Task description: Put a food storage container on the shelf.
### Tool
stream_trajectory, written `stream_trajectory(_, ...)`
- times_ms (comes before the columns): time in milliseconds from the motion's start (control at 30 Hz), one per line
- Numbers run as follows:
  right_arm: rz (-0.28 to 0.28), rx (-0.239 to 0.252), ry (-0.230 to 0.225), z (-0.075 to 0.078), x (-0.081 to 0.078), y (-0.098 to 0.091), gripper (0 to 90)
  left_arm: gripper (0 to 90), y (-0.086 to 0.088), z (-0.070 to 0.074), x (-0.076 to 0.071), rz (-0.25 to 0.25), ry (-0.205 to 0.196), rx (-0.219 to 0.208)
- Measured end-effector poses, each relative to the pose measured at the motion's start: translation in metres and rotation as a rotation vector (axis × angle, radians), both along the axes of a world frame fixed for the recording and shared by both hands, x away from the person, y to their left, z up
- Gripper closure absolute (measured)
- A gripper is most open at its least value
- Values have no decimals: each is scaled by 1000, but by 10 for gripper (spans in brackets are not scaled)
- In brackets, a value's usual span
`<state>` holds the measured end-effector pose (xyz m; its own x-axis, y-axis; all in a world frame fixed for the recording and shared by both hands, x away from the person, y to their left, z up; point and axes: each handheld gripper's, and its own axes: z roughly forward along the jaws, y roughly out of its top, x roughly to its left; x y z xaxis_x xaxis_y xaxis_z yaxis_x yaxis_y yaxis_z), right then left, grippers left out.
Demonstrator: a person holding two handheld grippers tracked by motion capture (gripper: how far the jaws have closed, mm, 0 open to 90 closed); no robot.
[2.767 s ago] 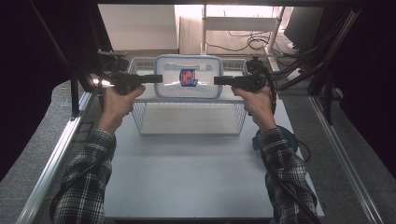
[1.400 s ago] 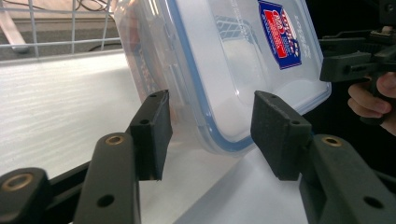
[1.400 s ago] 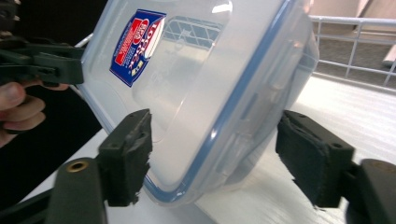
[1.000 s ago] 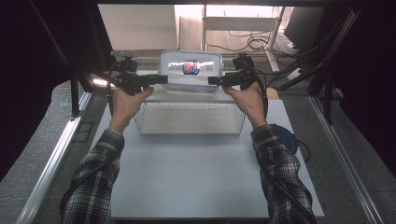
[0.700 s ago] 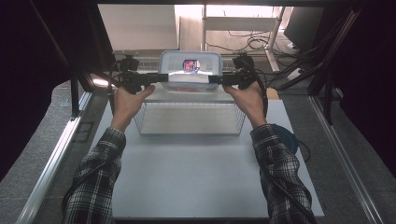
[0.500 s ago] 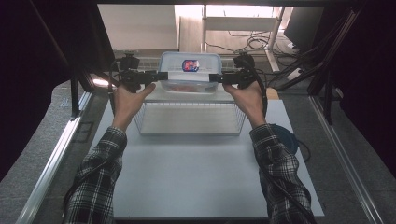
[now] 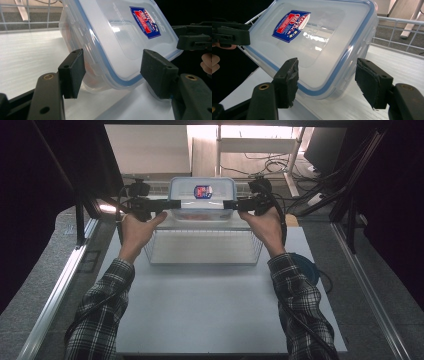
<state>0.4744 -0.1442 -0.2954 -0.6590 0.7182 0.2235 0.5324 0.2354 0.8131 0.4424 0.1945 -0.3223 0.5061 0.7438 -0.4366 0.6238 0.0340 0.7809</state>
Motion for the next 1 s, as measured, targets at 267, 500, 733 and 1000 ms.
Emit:
stream_trajectory(267,-30,15,-21,0,1,1,383,342,-1,-1,2,41,-61,14)
stream_trajectory(500,-43,-4,-32,2,-3,4,384,413,6,-1,2,22,-63,-1)
stream_trajectory(733,-34,-23,-35,4,-6,3,384,416,1,1,-5,24,-51,5)
stream_trajectory(1000,-39,-16,-33,3,-7,-3,379,416,-2,1,-8,13,-56,6)
